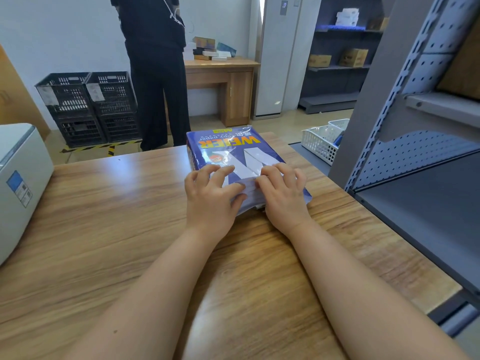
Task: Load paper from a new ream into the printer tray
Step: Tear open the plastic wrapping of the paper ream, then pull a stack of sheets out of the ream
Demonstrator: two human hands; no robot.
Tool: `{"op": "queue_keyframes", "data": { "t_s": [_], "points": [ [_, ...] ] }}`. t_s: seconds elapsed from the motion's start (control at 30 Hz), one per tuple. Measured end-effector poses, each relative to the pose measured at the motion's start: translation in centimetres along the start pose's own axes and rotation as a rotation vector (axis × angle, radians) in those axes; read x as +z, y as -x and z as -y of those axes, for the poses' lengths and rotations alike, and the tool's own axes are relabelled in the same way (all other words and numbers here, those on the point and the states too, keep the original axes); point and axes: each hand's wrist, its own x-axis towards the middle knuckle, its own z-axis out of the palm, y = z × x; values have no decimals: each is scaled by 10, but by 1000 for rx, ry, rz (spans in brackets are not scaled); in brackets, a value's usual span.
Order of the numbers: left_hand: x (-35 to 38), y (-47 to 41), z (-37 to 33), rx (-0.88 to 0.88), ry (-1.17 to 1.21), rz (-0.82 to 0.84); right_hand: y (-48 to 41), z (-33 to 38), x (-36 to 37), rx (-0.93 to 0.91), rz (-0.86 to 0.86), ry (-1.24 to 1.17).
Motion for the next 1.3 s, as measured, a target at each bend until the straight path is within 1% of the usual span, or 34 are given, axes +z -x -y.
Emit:
{"op": "queue_keyframes", "data": {
  "t_s": [0.13, 0.23, 0.33, 0.43, 0.53, 0.6, 0.8, 0.97, 1.07, 1.2, 1.3],
  "points": [
    [2, -1, -2, 58, -16, -49, 3, -1, -3, 13, 32, -76],
    [4, -2, -2, 75, -3, -87, 7, -10, -11, 67, 127, -222],
    [4, -1, -1, 70, -9, -69, 7, -18, -16, 157, 189, -238],
    [2, 0, 2, 38, -24, -10, 6, -20, -14, 194, 167, -227],
    [0, 2, 8, -24, -22, 51, 6, -21, -10, 157, 107, -232],
    [-2, 2, 9, -40, -11, 56, 8, -21, -6, 129, 80, -235],
    [-2, 3, 2, 34, -40, -20, 5, -15, -2, 83, 69, -175],
    [-5, 4, -4, 41, 23, -23, 2, -26, -11, -97, 93, -143],
    [-11, 5, -8, 73, 33, -17, 3, -29, -20, -148, 124, -124],
    [-21, 11, -14, 170, 11, -19, 15, -24, -33, -108, 122, -159],
    [-27, 20, -20, 210, -3, -11, 27, -20, -42, -70, 109, -193]
  ]
}}
